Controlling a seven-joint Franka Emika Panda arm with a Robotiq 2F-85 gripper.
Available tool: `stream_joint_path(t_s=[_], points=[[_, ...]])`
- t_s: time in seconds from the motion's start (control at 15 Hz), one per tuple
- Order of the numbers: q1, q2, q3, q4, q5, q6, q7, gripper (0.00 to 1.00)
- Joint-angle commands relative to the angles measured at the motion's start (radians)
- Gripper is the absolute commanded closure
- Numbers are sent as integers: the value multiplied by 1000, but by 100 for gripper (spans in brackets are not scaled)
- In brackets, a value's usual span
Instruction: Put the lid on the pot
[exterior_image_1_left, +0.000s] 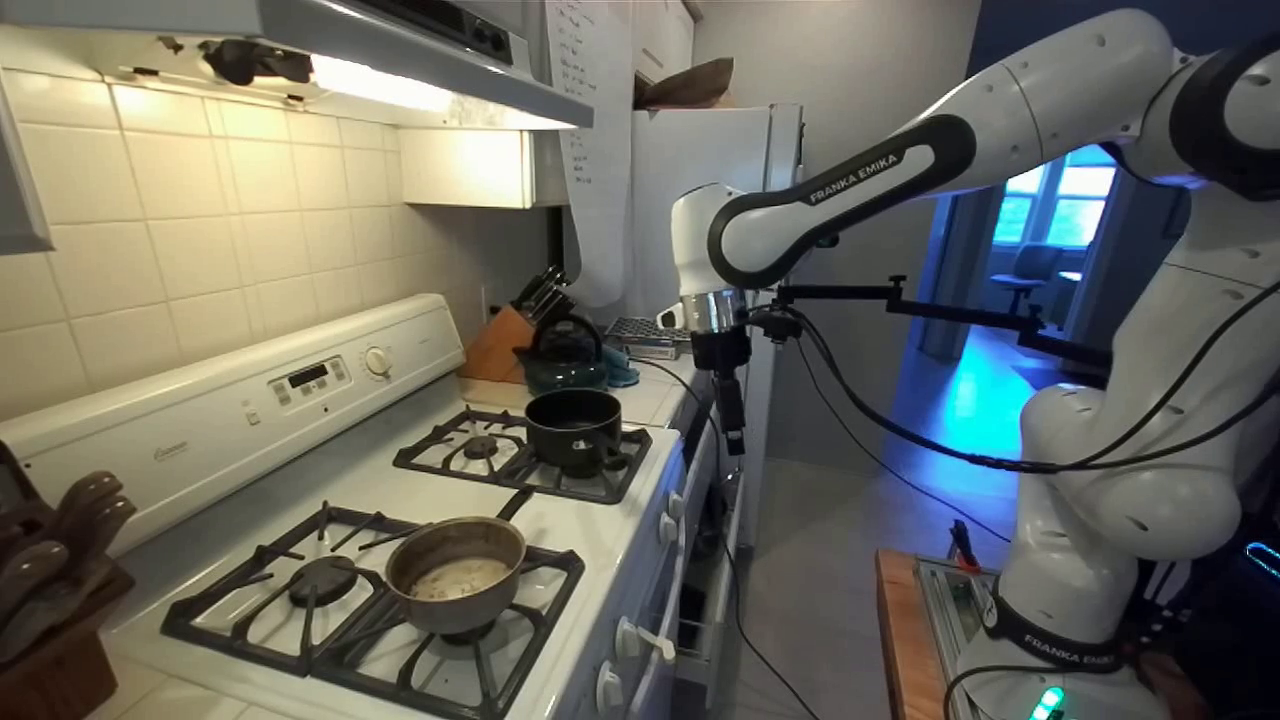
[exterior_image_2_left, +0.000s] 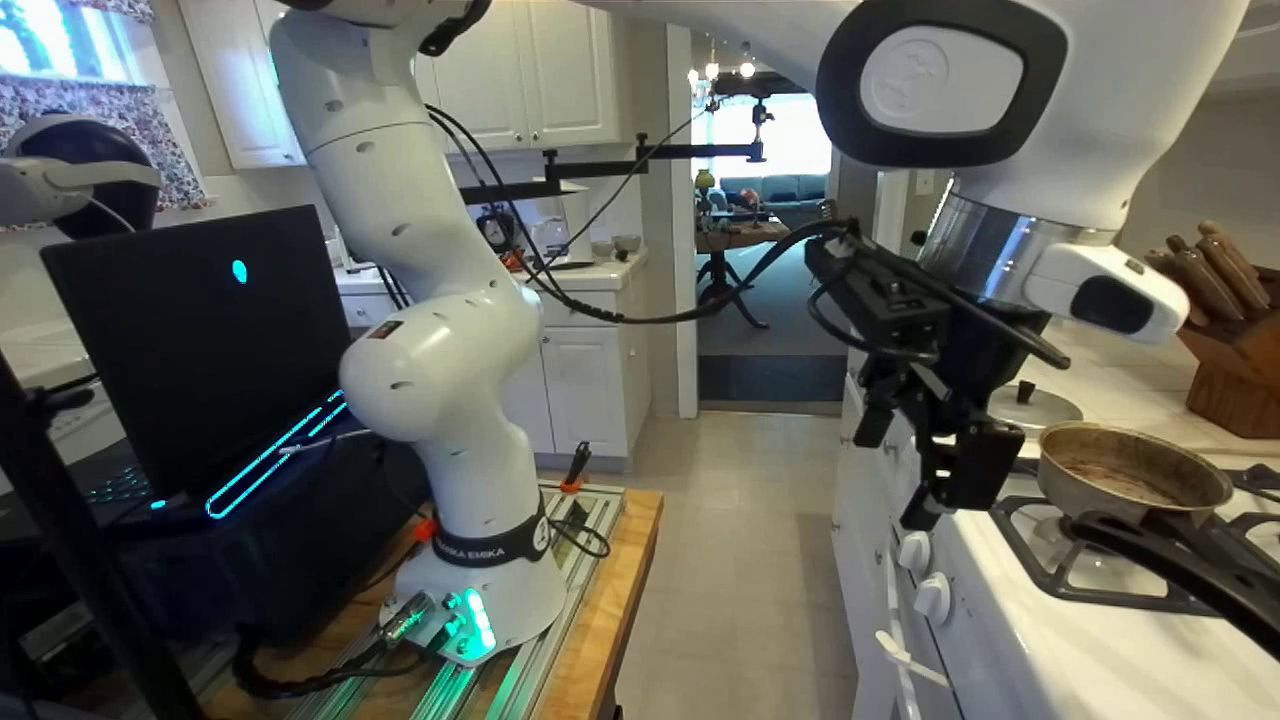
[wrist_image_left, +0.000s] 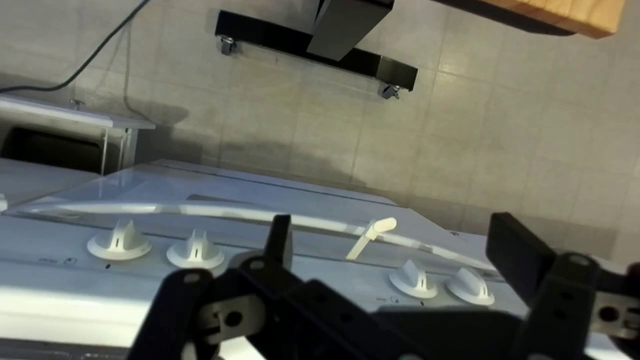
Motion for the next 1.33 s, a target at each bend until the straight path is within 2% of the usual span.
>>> stream_joint_path(t_s=[0.0, 0.27, 0.73, 0.8, 1.27], points=[[15, 58, 48, 50, 56, 95, 24, 0], [58, 117, 110, 62, 109, 190, -14, 0], [107, 229, 211, 114, 144, 266, 9, 0], [94, 187, 207, 77, 119, 257, 5, 0], [96, 217, 220, 103, 119, 261, 5, 0]])
